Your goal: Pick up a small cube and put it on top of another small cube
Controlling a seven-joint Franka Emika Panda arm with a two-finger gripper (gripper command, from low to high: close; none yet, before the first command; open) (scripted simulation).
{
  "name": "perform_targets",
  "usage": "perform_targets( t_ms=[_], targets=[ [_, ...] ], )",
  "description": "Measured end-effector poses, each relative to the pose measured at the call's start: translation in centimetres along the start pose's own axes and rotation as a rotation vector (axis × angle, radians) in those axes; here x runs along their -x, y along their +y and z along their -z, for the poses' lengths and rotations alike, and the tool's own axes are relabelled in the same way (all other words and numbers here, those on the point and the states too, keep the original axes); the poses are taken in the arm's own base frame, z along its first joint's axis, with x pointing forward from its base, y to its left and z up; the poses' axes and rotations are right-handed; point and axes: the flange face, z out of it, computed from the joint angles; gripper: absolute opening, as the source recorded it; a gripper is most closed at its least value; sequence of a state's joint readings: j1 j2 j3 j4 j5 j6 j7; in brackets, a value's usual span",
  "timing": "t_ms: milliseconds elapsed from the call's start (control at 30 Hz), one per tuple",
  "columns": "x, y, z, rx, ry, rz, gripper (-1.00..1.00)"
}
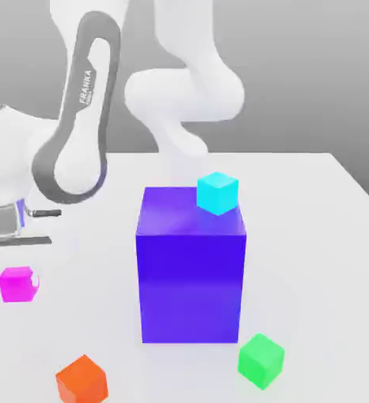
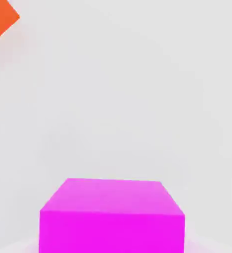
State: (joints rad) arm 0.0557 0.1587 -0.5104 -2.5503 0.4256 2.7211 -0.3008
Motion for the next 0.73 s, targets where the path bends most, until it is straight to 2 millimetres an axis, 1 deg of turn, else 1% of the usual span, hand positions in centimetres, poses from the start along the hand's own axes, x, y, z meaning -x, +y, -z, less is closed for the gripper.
perform_targets(
  t_ms=[33, 100, 167, 200, 267, 300, 367, 400, 433, 600, 633, 733],
  targets=[
    [-0.5, -3.1, 0.4, -0.019, 0.004, 0.058, -1.0],
    [-0.2, -8.6, 0.8, -0.038, -0.003, 0.178, -1.0],
    [1.0, -13.8, 1.0, -0.043, -0.019, 0.304, -1.0],
    [1.9, -16.4, 1.0, -0.043, -0.027, 0.371, -1.0],
    [4.6, -22.0, 1.3, -0.04, -0.041, 0.522, -1.0],
    [6.4, -25.0, 1.4, -0.037, -0.047, 0.607, -1.0],
    [11.0, -30.9, 1.8, -0.021, -0.058, 0.798, -1.0],
    [12.7, -31.9, 1.3, 0.009, -0.073, 0.869, -1.0],
    [13.5, -31.7, 0.4, 0.036, -0.086, 0.902, -1.0],
    [14.3, -30.9, -5.3, 0.063, -0.1, 0.93, -1.0],
    [14.4, -30.7, -6.1, 0.063, -0.1, 0.93, 1.0],
    [14.4, -30.7, -6.1, 0.063, -0.1, 0.93, 1.0]
  ],
)
